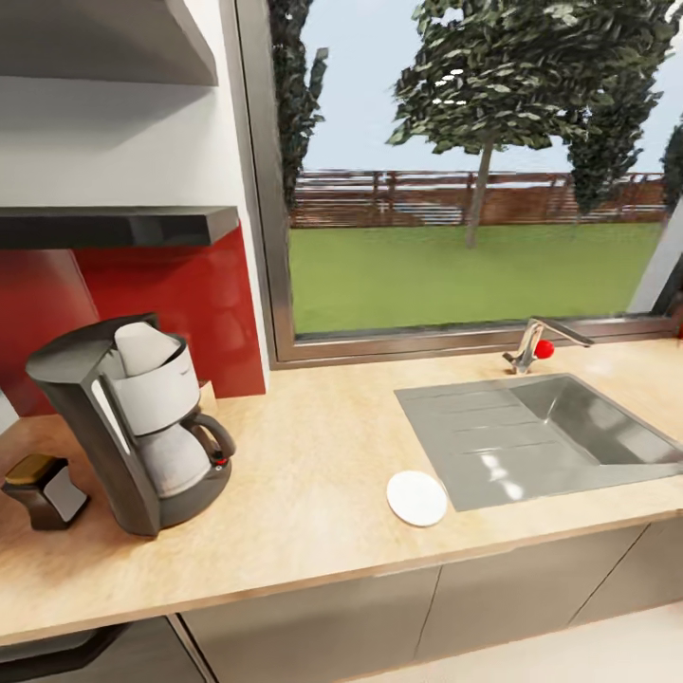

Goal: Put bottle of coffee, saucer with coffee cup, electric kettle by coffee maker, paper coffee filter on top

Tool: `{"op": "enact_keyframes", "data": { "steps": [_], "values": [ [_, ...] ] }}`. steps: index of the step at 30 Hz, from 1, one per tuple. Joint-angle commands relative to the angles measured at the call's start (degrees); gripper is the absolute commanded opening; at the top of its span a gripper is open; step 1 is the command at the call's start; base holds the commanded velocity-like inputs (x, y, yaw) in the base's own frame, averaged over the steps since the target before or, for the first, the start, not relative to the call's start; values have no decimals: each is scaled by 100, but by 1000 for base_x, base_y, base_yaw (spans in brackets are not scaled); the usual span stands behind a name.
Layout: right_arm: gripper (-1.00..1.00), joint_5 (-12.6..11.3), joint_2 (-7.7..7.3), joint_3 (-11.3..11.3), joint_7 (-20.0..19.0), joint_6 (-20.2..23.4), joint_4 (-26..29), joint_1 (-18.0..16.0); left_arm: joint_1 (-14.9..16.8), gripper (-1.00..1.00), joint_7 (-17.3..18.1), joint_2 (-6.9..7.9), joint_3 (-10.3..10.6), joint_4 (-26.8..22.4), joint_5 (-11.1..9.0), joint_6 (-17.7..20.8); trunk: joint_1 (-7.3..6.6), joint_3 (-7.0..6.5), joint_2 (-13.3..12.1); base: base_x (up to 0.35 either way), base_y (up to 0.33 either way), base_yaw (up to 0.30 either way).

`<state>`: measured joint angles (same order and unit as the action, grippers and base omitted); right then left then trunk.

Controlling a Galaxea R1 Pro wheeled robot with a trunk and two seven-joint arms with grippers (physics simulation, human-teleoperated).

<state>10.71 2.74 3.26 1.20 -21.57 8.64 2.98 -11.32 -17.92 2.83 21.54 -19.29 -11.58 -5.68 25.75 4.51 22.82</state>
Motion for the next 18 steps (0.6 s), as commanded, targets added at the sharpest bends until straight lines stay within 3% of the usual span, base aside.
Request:
{"op": "enact_keyframes", "data": {
  "steps": [1,5,9,11,15,18],
  "values": [
    [100,0,-2,31,12,-4,9,1,-2,100,-33,5,50,-13,-59,-11,4,4,10,0,-21,-279],
    [100,6,-2,34,12,-4,25,1,-2,100,-36,-14,49,-13,-59,-12,4,-17,10,-19,-190,-255],
    [100,16,-2,41,10,5,32,1,-2,100,-36,-19,44,-13,-63,-12,4,-22,10,-89,-265,-51],
    [100,21,64,52,18,70,98,-65,64,100,29,41,-21,-79,-128,24,4,-22,10,0,0,0],
    [100,15,194,43,15,199,228,-197,195,100,158,-57,-137,-208,-201,-19,4,-22,10,0,0,0],
    [100,11,287,33,13,100,193,-295,162,100,67,-155,-33,-305,-125,-116,4,-22,10,0,-89,0]
  ]
}}
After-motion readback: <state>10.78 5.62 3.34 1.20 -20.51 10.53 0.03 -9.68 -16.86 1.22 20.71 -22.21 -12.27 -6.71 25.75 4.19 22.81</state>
